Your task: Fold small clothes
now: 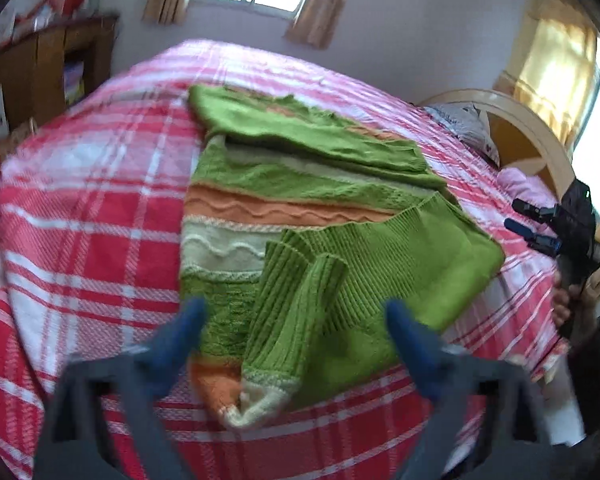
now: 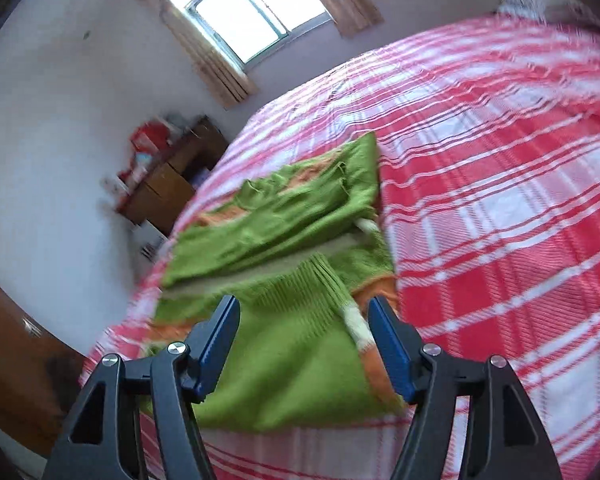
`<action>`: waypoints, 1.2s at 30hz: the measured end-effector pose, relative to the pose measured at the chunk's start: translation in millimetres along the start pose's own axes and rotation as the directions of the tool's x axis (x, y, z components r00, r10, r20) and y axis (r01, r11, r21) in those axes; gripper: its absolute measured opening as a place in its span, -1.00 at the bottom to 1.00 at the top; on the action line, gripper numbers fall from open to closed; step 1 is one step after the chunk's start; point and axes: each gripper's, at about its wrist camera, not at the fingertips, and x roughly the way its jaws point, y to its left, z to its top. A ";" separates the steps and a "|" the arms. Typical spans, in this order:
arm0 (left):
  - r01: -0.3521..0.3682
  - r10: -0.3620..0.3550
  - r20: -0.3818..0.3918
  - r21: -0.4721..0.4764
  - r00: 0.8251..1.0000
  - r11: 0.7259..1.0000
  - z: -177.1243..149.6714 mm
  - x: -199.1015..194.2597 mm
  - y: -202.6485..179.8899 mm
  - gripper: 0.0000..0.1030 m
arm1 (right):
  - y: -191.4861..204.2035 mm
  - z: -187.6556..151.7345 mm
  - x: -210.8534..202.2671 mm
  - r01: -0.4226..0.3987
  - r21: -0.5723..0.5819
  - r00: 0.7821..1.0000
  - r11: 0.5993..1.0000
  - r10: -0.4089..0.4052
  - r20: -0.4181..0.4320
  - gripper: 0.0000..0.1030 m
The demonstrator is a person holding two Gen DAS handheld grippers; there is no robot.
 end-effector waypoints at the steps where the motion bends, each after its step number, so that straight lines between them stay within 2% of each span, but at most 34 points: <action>1: 0.001 -0.001 0.001 0.022 1.000 1.000 -1.1 -0.4 -3.5 0.90 | -2.4 -2.1 1.2 0.003 0.003 1.000 1.000 -0.002 -0.008 0.31; 4: -0.011 0.012 -0.027 0.047 1.000 0.999 0.4 8.0 -5.9 0.82 | -7.4 -8.4 6.6 -0.009 0.039 1.000 0.999 0.010 -0.021 0.31; 5: -0.027 0.029 -0.034 0.054 0.999 0.998 0.2 11.5 -7.2 0.59 | -8.0 -10.0 8.3 -0.016 0.047 1.000 0.999 0.017 -0.022 0.31; 6: -0.049 0.052 -0.045 0.059 0.998 0.997 -0.3 15.2 -6.3 0.16 | -6.9 -11.5 10.1 -0.018 0.048 1.000 0.999 0.019 -0.021 0.31; 7: -0.064 0.068 -0.064 0.054 0.996 0.996 -0.8 20.1 -3.5 -0.12 | -5.6 -13.4 10.8 -0.015 0.042 1.000 0.999 0.016 -0.019 0.31; 8: -0.068 0.071 -0.079 0.041 0.994 0.997 -1.1 23.6 -0.2 -0.56 | -4.8 -14.8 11.2 -0.008 0.033 1.000 0.999 0.008 -0.016 0.31; 9: -0.068 0.069 -0.069 0.019 0.995 0.997 -2.4 20.7 5.5 -0.57 | -2.3 -15.6 10.7 0.000 0.021 1.000 1.000 0.000 -0.011 0.31; 13: 0.026 -0.025 0.009 -0.150 1.000 0.988 0.6 5.2 34.4 -0.58 | 6.4 -16.6 6.1 0.016 -0.017 1.000 1.000 -0.015 0.002 0.31; 16: 0.026 -0.027 -0.004 -0.161 1.000 0.987 1.1 7.6 37.0 -0.52 | 6.9 -17.3 6.0 0.009 -0.012 1.000 1.000 -0.009 -0.002 0.31; 17: 0.018 -0.020 -0.012 -0.142 1.000 0.990 0.4 8.4 33.2 -0.33 | 7.7 -17.4 6.3 0.012 -0.015 1.000 1.000 -0.012 -0.001 0.31; 18: 0.018 -0.021 -0.015 -0.126 1.000 0.992 -0.4 9.5 28.3 -0.02 | 8.6 -17.9 6.4 0.016 -0.021 1.000 1.000 -0.016 -0.001 0.31; 20: 0.034 -0.035 -0.002 -0.106 0.999 0.994 -2.8 8.5 21.3 0.32 | 10.0 -19.2 6.2 0.026 -0.038 1.000 0.999 -0.026 -0.001 0.31; 22: 0.013 -0.012 0.017 -0.069 1.000 0.998 -2.5 7.9 12.9 0.35 | 11.2 -19.7 6.6 0.040 -0.059 0.999 0.997 -0.041 -0.005 0.31; 23: -0.006 0.007 0.018 -0.056 1.000 0.998 -2.4 9.1 11.6 0.31 | 12.3 -19.3 7.2 0.053 -0.076 0.999 0.996 -0.054 -0.006 0.31; 25: -0.019 0.019 -0.002 -0.053 1.000 0.998 -1.8 16.7 13.1 -0.26 | 14.4 -16.8 9.7 0.080 -0.113 0.997 0.990 -0.082 -0.011 0.31; 26: -0.021 0.020 -0.023 -0.069 1.000 0.997 -1.9 21.6 16.7 -0.68 | 16.1 -14.1 11.8 0.095 -0.139 0.995 0.986 -0.098 -0.013 0.31; 30: -0.008 0.010 0.011 -0.125 1.000 0.992 -4.4 17.7 28.2 -0.74 | 27.3 -1.3 28.7 0.121 -0.239 0.991 0.963 -0.132 -0.033 0.31; 34: -0.023 0.024 0.010 -0.104 1.000 0.994 -4.6 19.3 23.8 -0.74 | 43.0 5.7 61.0 0.151 -0.368 0.982 0.918 -0.180 -0.048 0.31; 35: -0.023 0.024 0.008 -0.100 1.000 0.995 -4.5 20.0 22.6 -0.73 | 45.2 6.1 69.6 0.148 -0.386 0.981 0.910 -0.186 -0.062 0.31; 36: -0.030 0.030 0.007 -0.094 1.000 0.995 -3.9 20.7 21.5 -0.62 | 46.8 5.9 81.2 0.137 -0.407 0.978 0.903 -0.189 -0.090 0.31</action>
